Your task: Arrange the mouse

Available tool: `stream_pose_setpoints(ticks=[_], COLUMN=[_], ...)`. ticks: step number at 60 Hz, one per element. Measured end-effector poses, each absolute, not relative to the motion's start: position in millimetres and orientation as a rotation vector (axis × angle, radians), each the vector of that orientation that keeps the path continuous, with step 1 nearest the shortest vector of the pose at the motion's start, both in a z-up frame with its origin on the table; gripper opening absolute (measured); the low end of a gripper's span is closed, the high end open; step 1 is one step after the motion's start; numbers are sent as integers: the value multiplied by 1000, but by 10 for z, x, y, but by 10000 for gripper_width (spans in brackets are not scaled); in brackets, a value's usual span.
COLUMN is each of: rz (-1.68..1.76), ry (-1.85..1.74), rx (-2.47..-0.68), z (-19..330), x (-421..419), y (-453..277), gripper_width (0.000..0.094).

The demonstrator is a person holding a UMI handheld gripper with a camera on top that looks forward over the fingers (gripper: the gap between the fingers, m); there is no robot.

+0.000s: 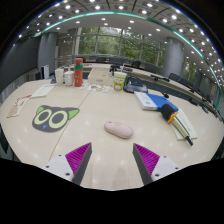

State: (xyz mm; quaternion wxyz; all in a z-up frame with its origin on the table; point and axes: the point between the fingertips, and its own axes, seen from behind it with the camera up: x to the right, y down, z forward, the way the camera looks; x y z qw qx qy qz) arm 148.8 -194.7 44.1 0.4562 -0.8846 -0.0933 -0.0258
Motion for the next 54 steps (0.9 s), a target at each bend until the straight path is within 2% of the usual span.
stream_pose_setpoints(ticks=[15,38,43,47,51,54], rz=[-47,-6,15,38,48,35], ry=[-222,-229,-211,-192,-179,-186], rx=[-2228,-2228,-2228,-2228,-2223,-2218], z=[34,-67,-86,-106,-112,-107], x=[1780,1820,1816,1798,1795,1797], y=[-1193,-439,-330,-258,-218,-204], gripper_width=[807,787,730,638,495,473])
